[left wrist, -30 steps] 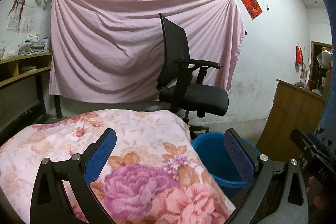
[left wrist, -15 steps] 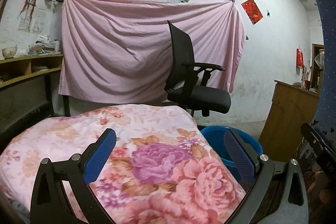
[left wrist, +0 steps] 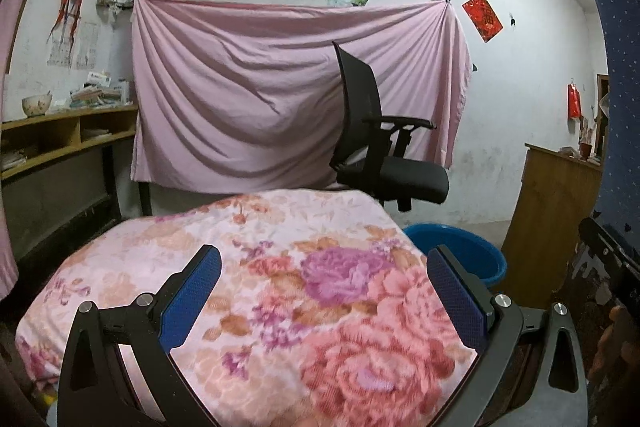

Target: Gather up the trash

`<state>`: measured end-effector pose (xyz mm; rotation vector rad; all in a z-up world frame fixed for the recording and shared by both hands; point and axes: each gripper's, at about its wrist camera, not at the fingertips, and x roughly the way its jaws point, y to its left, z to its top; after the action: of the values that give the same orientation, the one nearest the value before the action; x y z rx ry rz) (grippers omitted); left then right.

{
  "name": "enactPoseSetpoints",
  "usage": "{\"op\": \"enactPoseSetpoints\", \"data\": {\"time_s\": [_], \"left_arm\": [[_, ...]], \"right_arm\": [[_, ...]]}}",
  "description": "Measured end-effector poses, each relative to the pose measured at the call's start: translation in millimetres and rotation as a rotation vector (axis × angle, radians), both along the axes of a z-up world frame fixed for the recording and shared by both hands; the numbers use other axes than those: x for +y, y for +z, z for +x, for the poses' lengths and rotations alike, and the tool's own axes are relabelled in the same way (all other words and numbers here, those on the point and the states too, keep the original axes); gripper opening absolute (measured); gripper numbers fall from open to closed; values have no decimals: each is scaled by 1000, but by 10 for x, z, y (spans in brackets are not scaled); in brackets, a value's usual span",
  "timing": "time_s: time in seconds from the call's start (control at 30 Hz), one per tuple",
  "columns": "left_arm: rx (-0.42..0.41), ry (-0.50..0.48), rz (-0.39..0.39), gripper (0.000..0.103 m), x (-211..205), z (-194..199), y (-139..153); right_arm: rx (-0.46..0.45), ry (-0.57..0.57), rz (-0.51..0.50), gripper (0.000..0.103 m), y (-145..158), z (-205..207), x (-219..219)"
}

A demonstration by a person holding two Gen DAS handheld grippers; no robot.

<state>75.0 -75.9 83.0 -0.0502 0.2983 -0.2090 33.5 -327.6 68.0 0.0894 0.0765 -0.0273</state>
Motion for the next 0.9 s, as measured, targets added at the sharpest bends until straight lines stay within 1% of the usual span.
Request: {"op": "enactPoseSetpoints", "data": {"time_s": [0.17, 0.4, 0.63, 0.77, 0.9], "left_arm": [[24, 1, -5, 101, 121, -188, -101], [41, 22, -32, 101, 315, -423, -161], [-2, 31, -58, 101, 501, -769, -234], [-17, 35, -27, 101, 526, -932, -310], [-40, 43, -10, 101, 564, -1013, -331]], "right_arm": [[12, -2, 2, 103, -1, -155, 112], [27, -19, -13, 103, -28, -427, 327], [39, -44, -18, 103, -91, -631, 564], [35, -33, -33, 103, -140, -742, 706], [36, -14, -57, 103, -169, -828, 814]]}}
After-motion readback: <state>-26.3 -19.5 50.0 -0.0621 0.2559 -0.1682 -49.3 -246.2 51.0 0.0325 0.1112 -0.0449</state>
